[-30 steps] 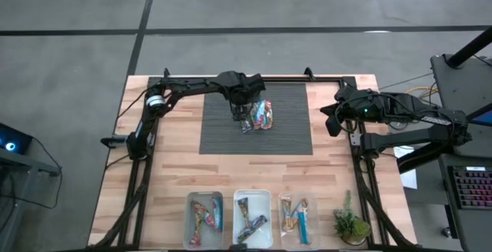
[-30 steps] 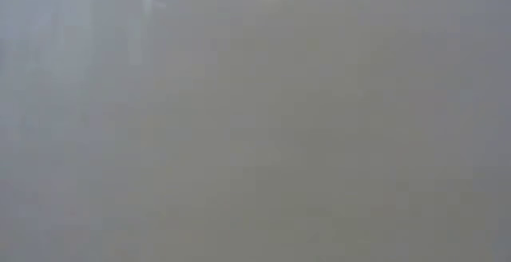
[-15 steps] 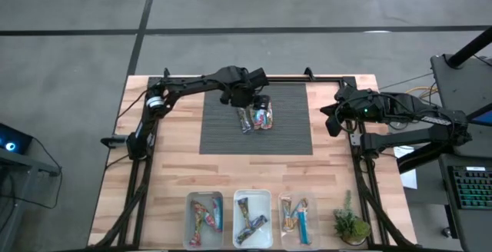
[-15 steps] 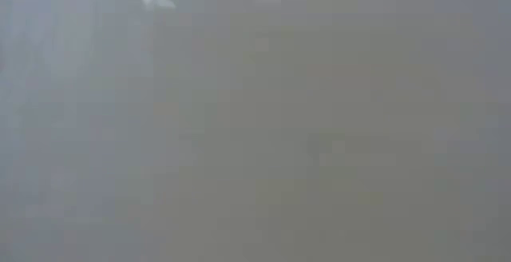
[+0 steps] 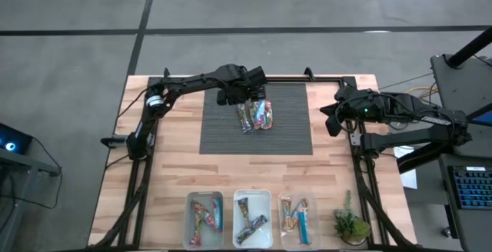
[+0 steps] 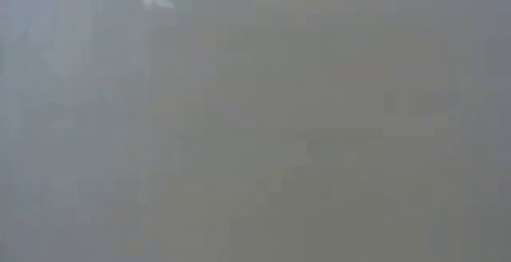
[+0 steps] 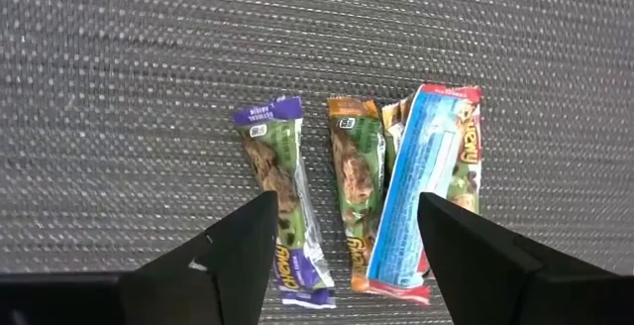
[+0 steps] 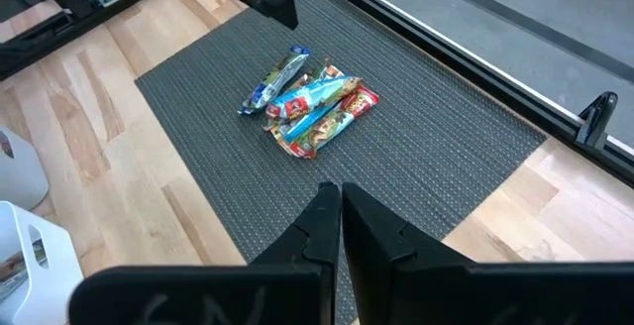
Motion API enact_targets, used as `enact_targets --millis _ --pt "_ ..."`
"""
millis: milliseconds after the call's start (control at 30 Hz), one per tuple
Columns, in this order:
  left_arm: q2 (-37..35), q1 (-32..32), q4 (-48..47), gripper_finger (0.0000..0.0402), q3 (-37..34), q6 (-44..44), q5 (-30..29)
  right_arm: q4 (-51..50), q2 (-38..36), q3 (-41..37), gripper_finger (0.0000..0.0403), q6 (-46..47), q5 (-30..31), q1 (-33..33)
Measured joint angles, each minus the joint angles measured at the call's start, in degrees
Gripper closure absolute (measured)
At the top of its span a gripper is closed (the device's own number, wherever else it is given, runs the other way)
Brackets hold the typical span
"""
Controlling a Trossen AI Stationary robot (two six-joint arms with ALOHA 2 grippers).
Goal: Pick and place Granola Bars by type
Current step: Put the blue granola bar into the white bin
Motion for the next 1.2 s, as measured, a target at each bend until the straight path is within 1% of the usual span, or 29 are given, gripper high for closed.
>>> enact_targets --millis 100,233,367,633,800,900,1033,1200 --pt "-0.01 0.06 0.0 0.0175 -0.04 -2.6 -0.06 -0.01 -0.02 0.0 0.0394 0.06 0.0 0.0" --pt "-0.01 0.09 0.27 0.0175 -0.56 -3.27 -0.1 0.01 0.01 0.0 0.0394 0.11 0.0 0.0" --pt "-0.01 0.17 0.19 0.0175 -3.81 -6.1 -0.04 0.02 0.0 0.0 0.0394 0.05 0.0 0.0" --pt "-0.01 0.17 1.8 0.0175 -9.06 -8.86 0.31 -0.01 -0.01 0.0 0.0394 -0.04 0.0 0.0" --pt "-0.01 0.23 8.41 0.0175 -11.4 -8.29 0.65 -0.01 0.01 0.0 0.0394 -0.04 0.0 -0.01" --pt "-0.01 0.73 11.94 0.0175 -13.06 -6.62 1.94 -0.03 -0.02 0.0 0.0394 -0.03 0.0 -0.02" --pt "-0.01 1.63 13.01 0.0175 -14.81 -6.3 2.34 -0.1 -0.01 0.01 0.0394 -0.04 -0.01 0.0" --pt "-0.01 2.66 12.94 0.0175 -15.06 -6.87 2.48 -0.18 0.0 0.0 0.0394 -0.04 -0.01 -0.01"
